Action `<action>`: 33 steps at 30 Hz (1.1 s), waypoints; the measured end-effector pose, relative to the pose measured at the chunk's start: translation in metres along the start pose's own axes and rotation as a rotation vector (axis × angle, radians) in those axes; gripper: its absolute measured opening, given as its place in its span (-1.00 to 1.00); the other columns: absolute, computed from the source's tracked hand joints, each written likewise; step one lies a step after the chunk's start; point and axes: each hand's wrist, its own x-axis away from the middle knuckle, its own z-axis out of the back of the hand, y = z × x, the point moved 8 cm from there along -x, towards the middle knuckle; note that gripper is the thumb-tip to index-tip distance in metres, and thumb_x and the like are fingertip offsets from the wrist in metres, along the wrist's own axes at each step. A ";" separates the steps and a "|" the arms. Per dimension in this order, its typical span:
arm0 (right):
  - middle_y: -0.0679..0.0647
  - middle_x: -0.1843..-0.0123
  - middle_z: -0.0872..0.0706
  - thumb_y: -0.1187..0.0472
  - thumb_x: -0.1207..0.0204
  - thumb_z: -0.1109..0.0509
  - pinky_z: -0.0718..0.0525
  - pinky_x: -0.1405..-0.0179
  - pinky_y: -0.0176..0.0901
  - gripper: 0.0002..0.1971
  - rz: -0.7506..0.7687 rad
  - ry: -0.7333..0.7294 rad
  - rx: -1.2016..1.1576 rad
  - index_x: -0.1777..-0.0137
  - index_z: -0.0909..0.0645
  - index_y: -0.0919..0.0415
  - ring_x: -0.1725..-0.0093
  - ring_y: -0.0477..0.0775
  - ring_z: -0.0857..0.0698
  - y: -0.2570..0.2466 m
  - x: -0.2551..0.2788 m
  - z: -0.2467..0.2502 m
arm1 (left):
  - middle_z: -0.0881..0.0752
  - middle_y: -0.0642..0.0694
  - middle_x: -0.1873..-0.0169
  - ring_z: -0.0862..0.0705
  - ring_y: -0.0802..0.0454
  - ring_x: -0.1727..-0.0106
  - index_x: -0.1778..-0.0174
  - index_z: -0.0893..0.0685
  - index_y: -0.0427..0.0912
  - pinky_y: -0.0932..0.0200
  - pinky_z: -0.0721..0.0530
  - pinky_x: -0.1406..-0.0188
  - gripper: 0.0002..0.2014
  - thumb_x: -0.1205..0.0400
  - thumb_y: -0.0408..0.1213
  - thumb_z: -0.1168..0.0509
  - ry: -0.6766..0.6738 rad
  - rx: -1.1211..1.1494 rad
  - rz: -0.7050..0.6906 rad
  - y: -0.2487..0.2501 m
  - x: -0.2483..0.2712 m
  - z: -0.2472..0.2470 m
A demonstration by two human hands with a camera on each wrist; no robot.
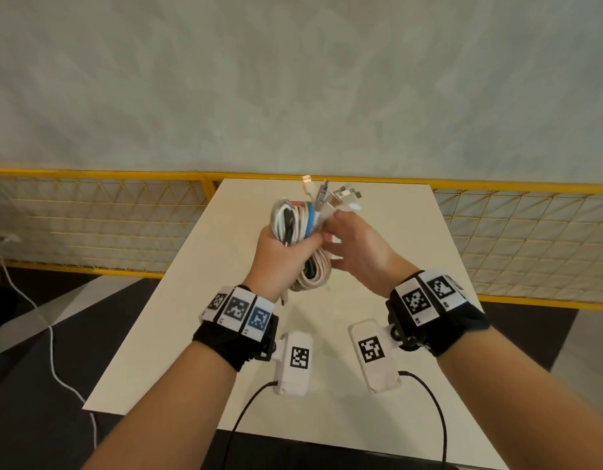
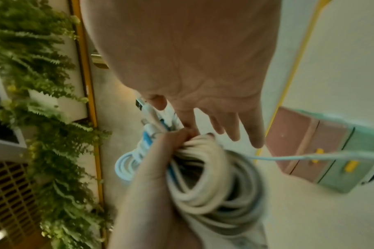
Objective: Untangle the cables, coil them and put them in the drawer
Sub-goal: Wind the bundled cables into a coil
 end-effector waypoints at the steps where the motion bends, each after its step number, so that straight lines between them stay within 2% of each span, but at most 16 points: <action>1: 0.01 -0.17 -0.64 -0.06 -0.72 0.12 -0.57 -0.22 0.04 -0.56 0.020 0.041 0.093 -0.29 -0.54 0.05 -0.20 0.07 -0.62 0.000 0.001 0.006 | -0.83 -0.03 0.28 -0.81 0.14 0.20 0.15 -0.78 -0.08 0.21 -0.74 0.15 -0.92 -0.53 -0.35 -0.48 0.017 0.045 0.036 -0.003 -0.002 0.004; 2: 0.05 -0.07 -0.65 -0.10 -0.72 0.14 -0.60 -0.16 0.06 -0.51 0.034 0.111 0.229 -0.25 -0.59 0.07 -0.08 0.08 -0.66 0.002 -0.001 0.016 | -0.84 -0.04 0.27 -0.82 0.09 0.18 0.15 -0.78 -0.08 0.13 -0.74 0.10 -0.96 -0.53 -0.31 -0.49 0.031 0.106 0.072 -0.005 -0.003 0.007; 4: 0.08 0.23 -0.61 -0.17 -0.70 0.15 -0.70 0.14 0.00 -0.41 0.019 0.187 0.445 -0.23 -0.64 0.15 0.30 0.07 -0.66 0.011 -0.001 0.030 | -0.84 -0.06 0.23 -0.82 0.02 0.13 0.08 -0.80 -0.10 0.02 -0.74 0.02 -0.89 -0.51 -0.25 -0.53 0.047 0.224 0.112 -0.006 -0.005 0.012; 6: 0.14 0.36 -0.56 -0.22 -0.67 0.10 -0.71 0.43 -0.12 -0.41 -0.097 0.109 0.428 -0.24 -0.60 0.16 0.53 0.08 -0.62 0.031 0.001 0.029 | -0.82 -0.11 0.22 -0.81 -0.04 0.14 0.01 -0.78 -0.20 -0.02 -0.76 0.02 -0.82 -0.50 -0.28 -0.53 0.031 0.301 0.125 -0.004 -0.007 0.012; 7: 0.19 0.37 -0.58 -0.22 -0.67 0.06 -0.70 0.48 -0.14 -0.44 -0.155 0.049 0.356 -0.24 -0.58 0.17 0.54 0.10 -0.64 0.041 0.003 0.024 | -0.80 -0.13 0.26 -0.79 -0.06 0.19 0.01 -0.77 -0.22 -0.02 -0.75 0.06 -0.83 -0.51 -0.31 -0.52 0.014 0.321 0.125 -0.002 -0.006 0.010; 9: 0.27 0.26 -0.69 -0.12 -0.69 -0.07 -0.76 0.38 -0.10 -0.55 -0.176 -0.001 0.234 -0.23 -0.60 0.21 0.41 0.19 -0.74 0.046 0.007 0.017 | -0.76 -0.14 0.32 -0.76 -0.06 0.27 0.02 -0.75 -0.25 0.01 -0.73 0.12 -0.86 -0.53 -0.37 -0.50 -0.005 0.336 0.124 0.001 -0.005 0.007; 11: 0.29 0.09 -0.77 0.07 -0.67 -0.22 -0.80 0.21 -0.09 -0.70 -0.112 0.019 0.163 -0.20 -0.65 0.24 0.20 0.22 -0.80 0.043 0.005 0.016 | -0.74 -0.16 0.31 -0.75 -0.06 0.28 -0.04 -0.74 -0.30 0.01 -0.73 0.13 -0.82 -0.54 -0.40 -0.48 0.000 0.335 0.124 0.001 -0.005 0.006; 14: 0.37 -0.03 -0.77 0.36 -0.53 -0.40 -0.79 0.08 -0.13 -0.78 -0.010 0.178 0.037 -0.15 -0.67 0.41 0.07 0.21 -0.79 0.037 0.000 0.027 | -0.72 -0.15 0.35 -0.74 -0.02 0.35 -0.04 -0.71 -0.31 0.09 -0.73 0.25 -0.84 -0.56 -0.42 -0.46 -0.013 0.323 0.134 0.003 -0.002 0.005; 17: 0.38 -0.08 -0.75 0.51 -0.41 -0.46 -0.77 -0.08 -0.05 -0.72 0.099 0.345 -0.062 -0.14 -0.67 0.45 -0.03 0.32 -0.76 0.026 0.000 0.042 | -0.76 -0.08 0.45 -0.75 0.05 0.43 0.13 -0.72 -0.25 0.21 -0.70 0.39 -0.95 -0.56 -0.44 -0.45 -0.047 0.239 0.164 0.001 0.005 0.004; 19: 0.35 -0.08 -0.75 0.50 -0.45 -0.42 -0.77 -0.06 -0.09 -0.72 0.141 0.353 -0.124 -0.17 -0.65 0.47 0.00 0.26 -0.77 0.018 0.003 0.040 | -0.81 -0.09 0.38 -0.78 0.06 0.36 0.14 -0.78 -0.20 0.18 -0.71 0.31 -0.95 -0.53 -0.40 -0.49 -0.082 0.132 0.166 -0.005 0.007 0.001; 21: 0.35 -0.06 -0.77 0.47 -0.51 -0.33 -0.76 -0.08 -0.06 -0.76 0.159 0.314 -0.175 -0.16 -0.66 0.47 0.00 0.24 -0.76 0.013 0.006 0.032 | -0.84 -0.16 0.21 -0.80 0.06 0.22 0.05 -0.81 -0.17 0.14 -0.75 0.17 -0.87 -0.51 -0.36 -0.51 -0.115 0.009 0.141 -0.008 0.010 -0.002; 23: 0.32 -0.05 -0.78 0.40 -0.56 -0.23 -0.72 -0.14 0.02 -0.76 0.150 0.274 -0.249 -0.12 -0.67 0.46 -0.04 0.25 -0.76 0.014 0.008 0.024 | -0.85 -0.18 0.11 -0.80 0.09 0.17 0.01 -0.80 -0.14 0.22 -0.74 0.10 -0.85 -0.52 -0.38 -0.50 -0.138 -0.048 0.110 -0.008 0.013 -0.005; 26: 0.20 0.05 -0.77 0.32 -0.58 -0.13 -0.71 -0.01 -0.01 -0.74 0.150 0.231 -0.443 -0.04 -0.64 0.37 0.02 0.21 -0.73 0.019 0.010 0.017 | -0.83 -0.13 0.16 -0.76 0.18 0.20 0.03 -0.79 -0.13 0.34 -0.70 0.18 -0.84 -0.52 -0.43 -0.48 -0.169 -0.117 0.068 -0.007 0.015 -0.008; 28: 0.15 0.06 -0.73 0.27 -0.59 -0.11 -0.69 0.10 -0.09 -0.75 0.156 0.193 -0.511 -0.09 -0.57 0.33 0.04 0.17 -0.70 0.020 0.011 0.013 | -0.82 -0.06 0.19 -0.76 0.14 0.20 0.03 -0.79 -0.11 0.24 -0.70 0.15 -0.81 -0.50 -0.43 -0.48 -0.179 -0.219 0.028 -0.007 0.015 -0.008; 31: 0.10 0.03 -0.76 0.19 -0.68 -0.12 -0.67 0.02 -0.09 -0.72 0.162 0.168 -0.431 -0.18 -0.60 0.28 0.03 0.11 -0.73 0.024 0.011 0.006 | -0.81 0.03 0.19 -0.77 0.17 0.15 0.07 -0.75 0.10 0.21 -0.72 0.12 -0.72 -0.48 -0.42 -0.46 -0.165 -0.297 -0.027 -0.008 0.015 -0.007; 33: 0.09 0.01 -0.79 0.17 -0.72 -0.11 -0.71 0.01 -0.11 -0.71 0.169 0.170 -0.396 -0.21 -0.60 0.28 0.02 0.07 -0.76 0.027 0.010 0.004 | -0.81 0.09 0.13 -0.76 0.23 0.08 0.02 -0.72 0.17 0.22 -0.72 0.03 -0.72 -0.50 -0.33 -0.49 -0.161 -0.283 -0.038 -0.007 0.017 -0.008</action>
